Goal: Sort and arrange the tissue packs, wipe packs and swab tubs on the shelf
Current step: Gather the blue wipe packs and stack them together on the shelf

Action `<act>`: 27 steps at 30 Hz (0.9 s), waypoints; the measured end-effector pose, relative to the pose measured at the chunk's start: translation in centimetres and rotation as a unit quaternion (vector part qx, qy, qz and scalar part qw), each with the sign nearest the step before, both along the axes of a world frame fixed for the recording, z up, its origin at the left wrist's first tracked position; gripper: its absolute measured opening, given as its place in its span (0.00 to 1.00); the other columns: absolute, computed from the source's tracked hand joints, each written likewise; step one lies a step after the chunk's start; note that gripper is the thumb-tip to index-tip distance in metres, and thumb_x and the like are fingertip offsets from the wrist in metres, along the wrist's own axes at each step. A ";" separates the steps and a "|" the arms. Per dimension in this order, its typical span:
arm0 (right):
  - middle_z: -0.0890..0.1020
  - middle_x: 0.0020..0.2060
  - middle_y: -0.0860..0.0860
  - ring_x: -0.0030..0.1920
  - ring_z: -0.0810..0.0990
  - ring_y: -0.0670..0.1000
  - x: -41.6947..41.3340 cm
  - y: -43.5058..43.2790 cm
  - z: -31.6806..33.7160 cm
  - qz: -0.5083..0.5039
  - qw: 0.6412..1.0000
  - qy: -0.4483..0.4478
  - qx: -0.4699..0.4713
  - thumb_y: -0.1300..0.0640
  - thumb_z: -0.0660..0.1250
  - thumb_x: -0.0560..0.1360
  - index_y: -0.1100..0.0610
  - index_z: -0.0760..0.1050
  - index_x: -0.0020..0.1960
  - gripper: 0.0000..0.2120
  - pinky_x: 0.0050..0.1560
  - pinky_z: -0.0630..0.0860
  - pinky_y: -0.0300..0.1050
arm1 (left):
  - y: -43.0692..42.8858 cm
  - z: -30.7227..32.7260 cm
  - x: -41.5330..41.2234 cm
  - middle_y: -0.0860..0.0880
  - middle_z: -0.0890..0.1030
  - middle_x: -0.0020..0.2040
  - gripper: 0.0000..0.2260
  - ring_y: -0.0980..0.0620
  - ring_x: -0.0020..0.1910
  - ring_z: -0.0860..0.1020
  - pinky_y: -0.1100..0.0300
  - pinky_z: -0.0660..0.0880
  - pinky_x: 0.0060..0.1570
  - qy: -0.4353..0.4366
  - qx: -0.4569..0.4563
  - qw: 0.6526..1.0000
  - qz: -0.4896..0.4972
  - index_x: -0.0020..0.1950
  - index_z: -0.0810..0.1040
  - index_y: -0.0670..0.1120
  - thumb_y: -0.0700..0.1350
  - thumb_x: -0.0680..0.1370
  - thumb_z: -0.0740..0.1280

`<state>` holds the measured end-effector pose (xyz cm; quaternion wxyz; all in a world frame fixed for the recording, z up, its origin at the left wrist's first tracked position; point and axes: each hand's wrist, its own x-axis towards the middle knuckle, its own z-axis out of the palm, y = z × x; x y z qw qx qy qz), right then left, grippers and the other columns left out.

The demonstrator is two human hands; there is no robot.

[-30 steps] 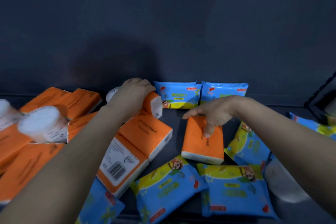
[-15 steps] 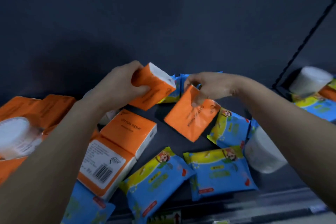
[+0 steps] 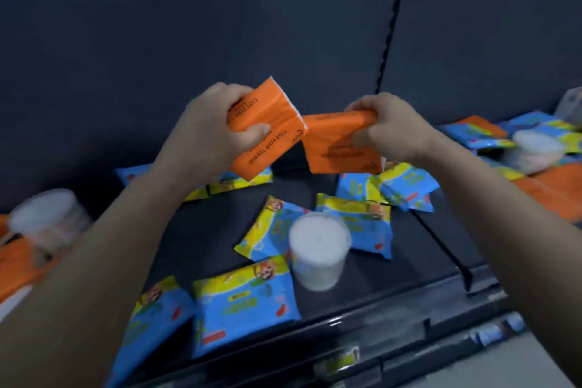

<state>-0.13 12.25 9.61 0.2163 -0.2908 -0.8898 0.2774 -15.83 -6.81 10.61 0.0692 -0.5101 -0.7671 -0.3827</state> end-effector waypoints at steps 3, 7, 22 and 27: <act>0.77 0.47 0.55 0.45 0.75 0.51 6.1 3.6 -0.4 -0.059 0.998 0.018 0.009 0.59 0.72 0.67 0.55 0.78 0.55 0.17 0.44 0.67 0.39 | 4.7 0.4 5.4 0.59 0.73 0.44 0.15 0.62 0.41 0.72 0.71 0.66 0.42 0.000 0.007 0.999 -0.037 0.54 0.72 0.51 0.47 0.71 0.72; 0.78 0.43 0.52 0.45 0.75 0.50 14.7 7.6 -1.0 -0.102 0.994 0.032 0.027 0.56 0.73 0.69 0.57 0.78 0.55 0.15 0.44 0.67 0.40 | 10.9 0.2 12.6 0.59 0.73 0.41 0.15 0.63 0.39 0.72 0.70 0.67 0.41 0.000 -0.009 0.996 -0.086 0.51 0.71 0.50 0.48 0.70 0.72; 0.77 0.47 0.52 0.47 0.75 0.52 37.6 19.0 -2.9 -0.314 0.949 0.024 -0.008 0.57 0.73 0.68 0.54 0.75 0.59 0.20 0.46 0.69 0.42 | 30.9 -0.8 30.2 0.55 0.78 0.50 0.16 0.55 0.49 0.76 0.58 0.72 0.52 0.010 -0.087 0.957 -0.275 0.54 0.74 0.53 0.51 0.69 0.73; 0.77 0.49 0.53 0.49 0.77 0.55 41.2 24.0 -2.4 -0.347 0.937 0.036 0.003 0.55 0.74 0.68 0.55 0.75 0.57 0.19 0.51 0.77 0.52 | 37.4 -0.9 33.4 0.53 0.78 0.52 0.17 0.53 0.50 0.76 0.54 0.73 0.54 0.009 -0.080 0.948 -0.307 0.56 0.74 0.53 0.51 0.70 0.73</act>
